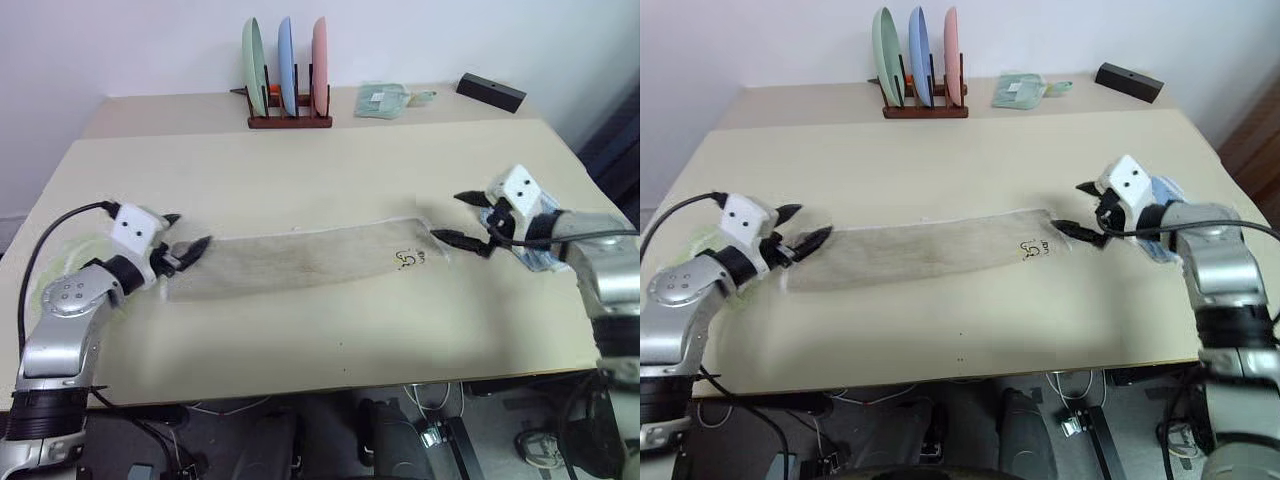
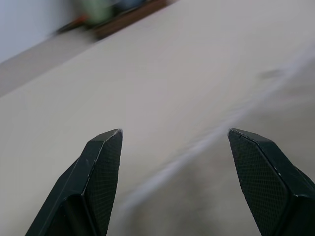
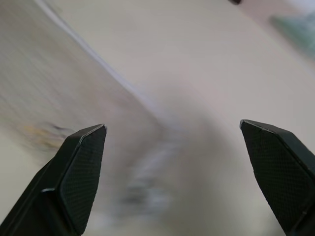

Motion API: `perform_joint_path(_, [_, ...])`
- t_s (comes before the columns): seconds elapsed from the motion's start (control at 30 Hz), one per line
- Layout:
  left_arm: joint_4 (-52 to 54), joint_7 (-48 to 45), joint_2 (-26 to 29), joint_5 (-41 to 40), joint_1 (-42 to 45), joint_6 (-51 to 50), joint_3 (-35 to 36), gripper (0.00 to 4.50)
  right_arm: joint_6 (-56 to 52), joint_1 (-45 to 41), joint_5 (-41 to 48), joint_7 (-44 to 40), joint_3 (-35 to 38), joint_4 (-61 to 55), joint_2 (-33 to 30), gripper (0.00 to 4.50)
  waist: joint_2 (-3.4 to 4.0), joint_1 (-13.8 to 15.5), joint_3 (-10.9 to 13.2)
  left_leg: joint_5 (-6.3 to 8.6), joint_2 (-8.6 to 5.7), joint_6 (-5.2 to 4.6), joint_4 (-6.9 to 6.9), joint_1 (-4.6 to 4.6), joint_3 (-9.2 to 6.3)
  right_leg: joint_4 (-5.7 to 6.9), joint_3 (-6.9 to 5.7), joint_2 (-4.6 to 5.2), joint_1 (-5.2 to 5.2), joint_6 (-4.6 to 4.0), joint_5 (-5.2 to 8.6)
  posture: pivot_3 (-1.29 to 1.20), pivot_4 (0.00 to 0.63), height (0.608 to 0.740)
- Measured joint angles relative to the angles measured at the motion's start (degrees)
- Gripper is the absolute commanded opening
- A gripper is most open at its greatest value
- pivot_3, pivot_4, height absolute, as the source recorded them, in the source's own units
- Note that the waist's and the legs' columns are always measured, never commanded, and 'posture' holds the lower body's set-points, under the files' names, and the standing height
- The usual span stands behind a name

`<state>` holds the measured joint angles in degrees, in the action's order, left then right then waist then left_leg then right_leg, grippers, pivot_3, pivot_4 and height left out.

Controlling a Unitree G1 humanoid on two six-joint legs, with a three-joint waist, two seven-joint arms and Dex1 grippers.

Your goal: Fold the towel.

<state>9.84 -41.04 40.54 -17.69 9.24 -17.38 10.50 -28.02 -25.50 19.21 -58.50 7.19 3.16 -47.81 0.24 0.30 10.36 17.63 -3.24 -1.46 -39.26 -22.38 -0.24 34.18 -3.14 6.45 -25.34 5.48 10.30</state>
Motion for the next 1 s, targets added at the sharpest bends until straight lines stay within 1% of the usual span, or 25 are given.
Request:
perform_joint_path(0.07, [2.98, -3.38, 1.53, -0.33, -1.42, -0.94, -2.74, 3.51, -9.55, 6.99, 5.64, 1.02, 4.25, -7.01, -0.50, 4.44, -0.01, 0.42, -0.02, 0.14, 0.01, -0.24, 0.01, 0.03, -0.02, 0.02, 0.00, -0.01, 0.02, -0.01, 0.01, 0.00, 0.150, 0.740])
perform_joint_path(0.13, [4.72, -6.11, 1.92, -1.18, -1.56, -2.43, -4.84, 3.51, -19.46, 12.89, 11.35, 3.69, 8.01, -11.75, 0.98, 4.44, -0.02, 0.68, -0.02, 0.18, 0.00, -0.33, -0.01, 0.02, -0.04, 0.03, 0.00, 0.01, 0.05, -0.03, 0.00, 0.00, 0.150, 0.740])
perform_joint_path(0.2, [6.77, -8.55, 1.91, -2.76, -0.93, -4.01, -7.15, 3.51, -27.13, 16.98, 15.70, 7.40, 10.88, -14.82, 4.04, 4.44, -0.03, 0.67, -0.03, 0.19, 0.00, -0.34, -0.03, 0.03, -0.03, 0.03, 0.01, 0.01, 0.06, -0.05, -0.02, 0.00, 0.150, 0.740])
perform_joint_path(0.27, [9.24, -11.18, 2.16, -3.91, -0.20, -5.18, -9.71, 3.51, -33.36, 18.15, 18.98, 12.30, 13.06, -16.56, 8.24, 4.44, -0.02, 0.43, -0.03, 0.19, 0.00, -0.35, -0.03, 0.04, -0.02, 0.05, 0.01, -0.01, 0.04, -0.06, -0.03, 0.00, 0.150, 0.740])
perform_joint_path(0.37, [11.52, -13.48, 1.89, -4.21, 0.77, -5.75, -13.29, 3.51, -39.78, 15.55, 21.91, 21.57, 16.50, -16.91, 15.45, 4.44, 0.02, 0.10, -0.05, 0.18, 0.01, -0.33, 0.01, 0.06, 0.00, 0.09, 0.04, -0.09, -0.01, -0.06, -0.03, 0.00, 0.150, 0.740])
perform_joint_path(0.47, [11.48, -13.82, 0.30, -4.18, 2.08, -5.96, -15.67, 3.51, -43.77, 8.83, 22.46, 32.54, 20.50, -14.77, 23.54, 4.44, 0.03, 0.29, -0.06, 0.13, 0.00, -0.26, -0.01, 0.05, -0.01, 0.10, 0.03, -0.27, 0.00, -0.07, -0.03, 0.00, 0.150, 0.740])
perform_joint_path(0.63, [11.24, -13.64, -0.74, -4.02, 2.55, -5.93, -16.76, 3.51, -46.61, -0.45, 23.32, 44.90, 27.50, -8.07, 31.98, 4.44, 0.02, 0.46, -0.06, -0.01, -0.02, -0.06, -0.02, 0.02, 0.02, 0.07, 0.02, -0.31, 0.02, -0.07, -0.03, 0.00, 0.150, 0.740])
perform_joint_path(0.7, [11.21, -13.48, -1.29, -4.01, 2.57, -5.92, -16.92, 3.52, -46.73, -3.66, 23.37, 49.18, 30.29, -4.73, 33.86, 3.90, 0.03, 0.41, -0.07, -0.01, -0.02, -0.06, -0.02, 0.02, 0.02, 0.08, 0.02, -0.33, 0.02, -0.07, -0.03, 0.00, 0.150, 0.740])
perform_joint_path(0.77, [11.22, -13.36, -1.30, -3.99, 2.54, -5.92, -17.00, 3.52, -46.62, -5.32, 23.29, 51.84, 31.62, -2.54, 34.22, 3.17, 0.03, 0.41, -0.07, -0.01, -0.01, -0.07, -0.02, 0.03, 0.02, 0.09, 0.02, -0.36, 0.03, -0.07, -0.03, 0.00, 0.150, 0.740])
perform_joint_path(0.83, [11.24, -12.77, -1.31, -3.94, 2.27, -5.92, -16.99, 3.52, -46.54, -6.17, 23.32, 54.33, 33.12, -1.13, 34.96, 2.06, 0.03, 0.33, -0.07, 0.02, -0.01, -0.13, -0.02, 0.03, 0.03, 0.09, 0.02, -0.36, 0.03, -0.07, -0.03, 0.00, 0.150, 0.740])
perform_joint_path(0.97, [11.58, -11.97, -1.29, -3.94, 1.28, -5.92, -16.85, 3.52, -46.78, -6.46, 23.77, 57.40, 34.90, -0.37, 35.53, 0.05, 0.04, 0.19, -0.08, 0.10, 0.02, -0.27, -0.02, 0.03, 0.04, 0.09, 0.04, -0.42, 0.03, -0.07, -0.03, 0.00, 0.150, 0.740])
perform_joint_path(1.0, [11.84, -11.78, -1.26, -3.94, 0.68, -5.92, -16.79, 3.52, -47.05, -6.46, 24.41, 57.76, 35.17, -0.67, 35.52, 0.05, 0.05, 0.12, -0.08, 0.11, 0.04, -0.29, -0.02, 0.03, 0.04, 0.09, 0.04, -0.44, 0.03, -0.07, -0.03, 0.00, 0.150, 0.740])
